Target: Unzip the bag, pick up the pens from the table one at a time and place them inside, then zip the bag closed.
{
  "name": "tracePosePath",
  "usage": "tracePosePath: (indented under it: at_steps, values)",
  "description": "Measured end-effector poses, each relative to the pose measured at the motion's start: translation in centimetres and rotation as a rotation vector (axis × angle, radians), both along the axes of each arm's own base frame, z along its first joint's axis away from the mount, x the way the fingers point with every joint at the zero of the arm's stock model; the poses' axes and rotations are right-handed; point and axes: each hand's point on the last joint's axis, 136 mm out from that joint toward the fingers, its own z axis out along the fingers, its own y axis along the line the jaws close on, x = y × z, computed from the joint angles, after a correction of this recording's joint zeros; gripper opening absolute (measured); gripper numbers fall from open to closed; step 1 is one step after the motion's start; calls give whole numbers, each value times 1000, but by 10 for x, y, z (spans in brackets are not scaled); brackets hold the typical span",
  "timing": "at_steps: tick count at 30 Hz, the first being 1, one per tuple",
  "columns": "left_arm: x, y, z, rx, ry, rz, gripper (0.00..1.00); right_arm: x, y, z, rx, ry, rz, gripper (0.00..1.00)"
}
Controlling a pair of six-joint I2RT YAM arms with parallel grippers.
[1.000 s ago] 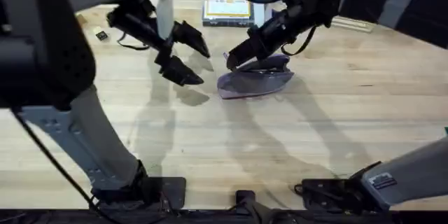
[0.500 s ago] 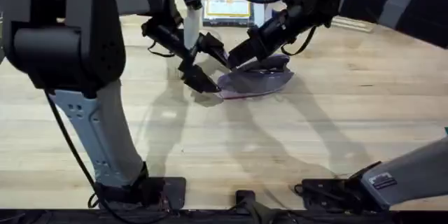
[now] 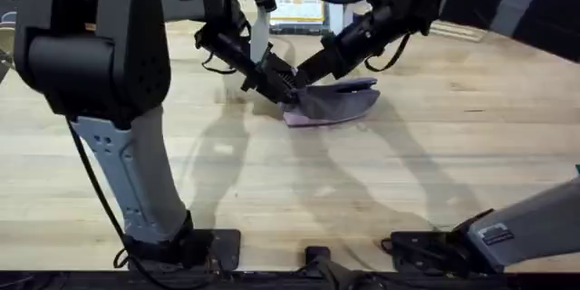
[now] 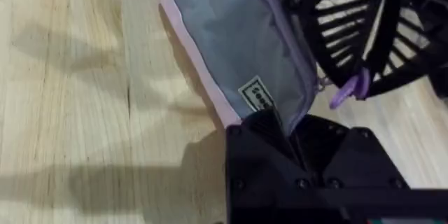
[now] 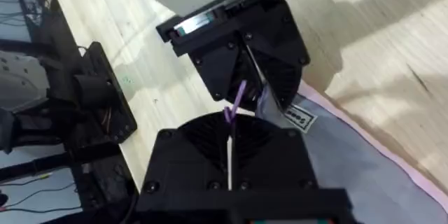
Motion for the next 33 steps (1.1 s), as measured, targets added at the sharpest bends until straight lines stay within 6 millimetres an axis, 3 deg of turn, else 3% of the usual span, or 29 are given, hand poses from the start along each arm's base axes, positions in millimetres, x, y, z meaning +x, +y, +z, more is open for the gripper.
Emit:
tracePosePath:
  at_steps: [15, 29, 30, 33]
  values:
    - [0, -1, 1, -6, 9, 7, 43, 20, -44, -1, 2, 57, -116, 31]
    - [1, -8, 8, -52, 15, 17, 43, 38, -105, -2, 7, 95, -247, 31]
    - [2, -10, 10, -65, 15, 20, 43, 41, -118, -4, -3, 103, -279, 31]
    - [1, -10, 10, -63, 14, 17, 43, 41, -133, -8, -33, 106, -302, 31]
